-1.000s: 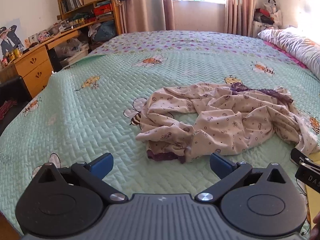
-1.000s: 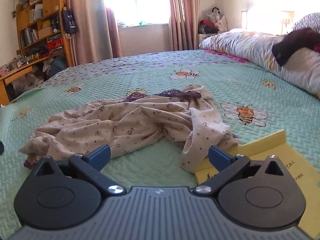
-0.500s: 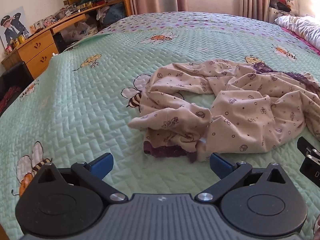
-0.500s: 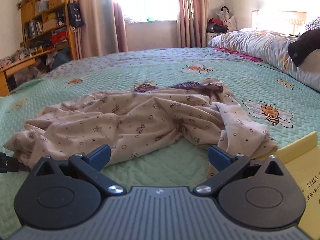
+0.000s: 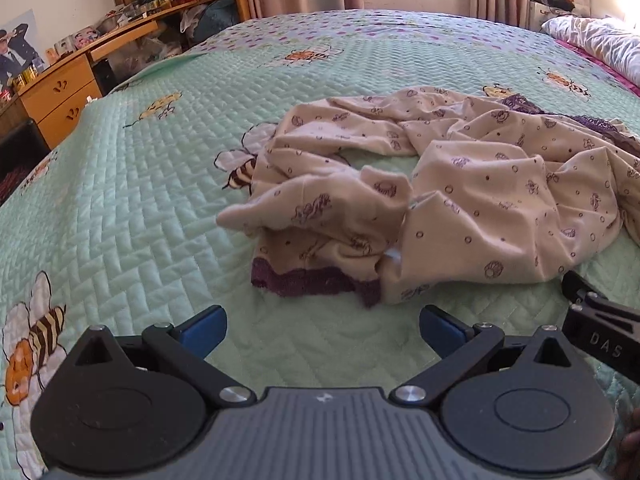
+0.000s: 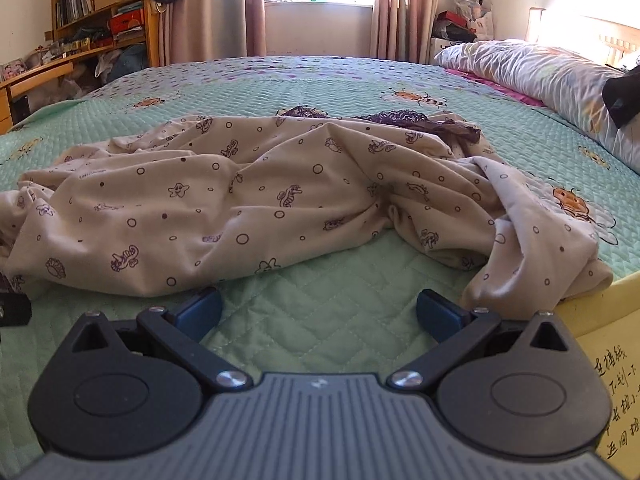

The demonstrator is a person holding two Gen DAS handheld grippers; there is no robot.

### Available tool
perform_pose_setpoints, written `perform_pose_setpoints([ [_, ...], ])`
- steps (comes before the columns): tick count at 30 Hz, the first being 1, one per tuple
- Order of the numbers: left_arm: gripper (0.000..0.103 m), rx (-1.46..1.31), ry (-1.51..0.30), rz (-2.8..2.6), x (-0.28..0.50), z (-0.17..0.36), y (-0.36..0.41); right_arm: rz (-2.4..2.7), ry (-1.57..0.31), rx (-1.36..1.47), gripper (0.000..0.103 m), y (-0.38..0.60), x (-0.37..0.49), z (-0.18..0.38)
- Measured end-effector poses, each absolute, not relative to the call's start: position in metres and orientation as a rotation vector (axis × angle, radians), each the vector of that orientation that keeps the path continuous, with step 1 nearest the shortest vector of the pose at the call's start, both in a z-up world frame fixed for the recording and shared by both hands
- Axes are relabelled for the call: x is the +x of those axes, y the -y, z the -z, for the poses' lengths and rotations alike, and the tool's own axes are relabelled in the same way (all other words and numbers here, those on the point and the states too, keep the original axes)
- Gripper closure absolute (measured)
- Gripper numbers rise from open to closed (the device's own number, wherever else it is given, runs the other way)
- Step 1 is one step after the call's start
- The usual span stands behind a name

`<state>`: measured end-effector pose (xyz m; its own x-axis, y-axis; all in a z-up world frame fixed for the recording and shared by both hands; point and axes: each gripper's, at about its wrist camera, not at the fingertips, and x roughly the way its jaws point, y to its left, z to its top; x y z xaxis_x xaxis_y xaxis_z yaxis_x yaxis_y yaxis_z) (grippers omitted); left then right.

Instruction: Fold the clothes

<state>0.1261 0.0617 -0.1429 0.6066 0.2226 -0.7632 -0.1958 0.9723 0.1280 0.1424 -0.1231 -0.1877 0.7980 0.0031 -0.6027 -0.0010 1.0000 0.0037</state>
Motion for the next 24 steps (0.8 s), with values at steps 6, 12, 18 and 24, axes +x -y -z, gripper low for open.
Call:
perform_pose_setpoints([
  [6, 0.001, 0.026, -0.891, -0.261, 0.122, 0.147, -0.065, -0.007, -0.644, 0.018, 0.000, 0.126, 0.142, 0.188],
  [12, 0.001, 0.010, -0.900, -0.280, 0.120, 0.146, -0.065, -0.009, -0.643, 0.023, 0.000, 0.127, 0.141, 0.188],
  [18, 0.001, 0.031, -0.908, -0.334, 0.122, 0.140, -0.064, -0.009, -0.642, 0.024, 0.000, 0.127, 0.142, 0.188],
  [24, 0.001, 0.030, -0.885, -0.380, 0.118, 0.126, -0.065, -0.009, -0.641, 0.025, 0.000, 0.127, 0.142, 0.188],
])
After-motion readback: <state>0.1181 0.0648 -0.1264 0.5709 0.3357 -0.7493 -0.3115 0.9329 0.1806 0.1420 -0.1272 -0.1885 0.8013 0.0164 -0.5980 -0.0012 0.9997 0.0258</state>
